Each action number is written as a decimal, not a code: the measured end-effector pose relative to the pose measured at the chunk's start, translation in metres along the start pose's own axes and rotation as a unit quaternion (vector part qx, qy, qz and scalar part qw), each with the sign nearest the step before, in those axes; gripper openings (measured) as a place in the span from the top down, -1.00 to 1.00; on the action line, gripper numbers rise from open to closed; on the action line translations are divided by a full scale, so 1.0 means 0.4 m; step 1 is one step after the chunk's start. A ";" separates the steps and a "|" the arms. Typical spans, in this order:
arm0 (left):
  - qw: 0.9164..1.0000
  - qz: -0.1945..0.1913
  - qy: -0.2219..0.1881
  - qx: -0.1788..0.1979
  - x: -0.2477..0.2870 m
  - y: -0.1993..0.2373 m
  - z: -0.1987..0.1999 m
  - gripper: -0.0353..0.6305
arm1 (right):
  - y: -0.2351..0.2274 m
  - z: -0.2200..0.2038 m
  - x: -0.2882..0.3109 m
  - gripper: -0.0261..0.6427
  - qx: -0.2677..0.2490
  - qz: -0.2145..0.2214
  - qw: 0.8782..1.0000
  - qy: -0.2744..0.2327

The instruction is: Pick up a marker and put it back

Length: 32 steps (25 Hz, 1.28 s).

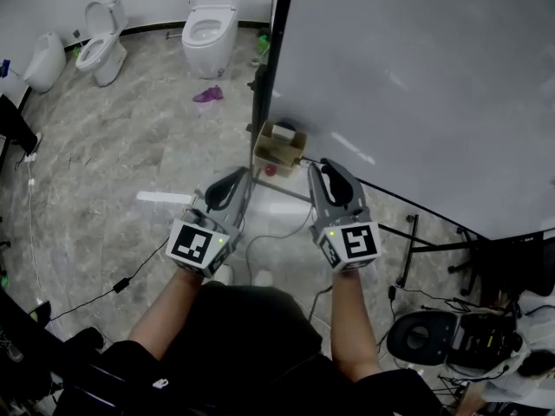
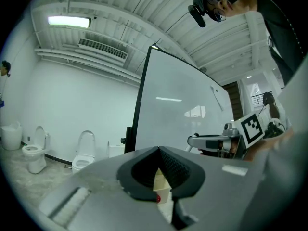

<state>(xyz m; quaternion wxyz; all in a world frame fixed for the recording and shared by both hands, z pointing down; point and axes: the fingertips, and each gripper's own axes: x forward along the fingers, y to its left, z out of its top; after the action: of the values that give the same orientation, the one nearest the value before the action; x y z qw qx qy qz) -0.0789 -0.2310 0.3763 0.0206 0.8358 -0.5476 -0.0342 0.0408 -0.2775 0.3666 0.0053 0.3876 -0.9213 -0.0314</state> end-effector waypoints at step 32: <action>0.998 0.050 0.029 0.000 -0.009 0.039 -0.043 0.88 | -0.021 -0.296 0.144 0.68 -0.003 0.038 0.994 0.100</action>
<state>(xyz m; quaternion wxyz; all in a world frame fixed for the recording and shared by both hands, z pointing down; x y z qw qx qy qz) -0.0934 -0.2339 0.3948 0.0384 0.8078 -0.5881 -0.0086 0.0107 -0.3308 0.4834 0.0996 0.3536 -0.9301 0.0054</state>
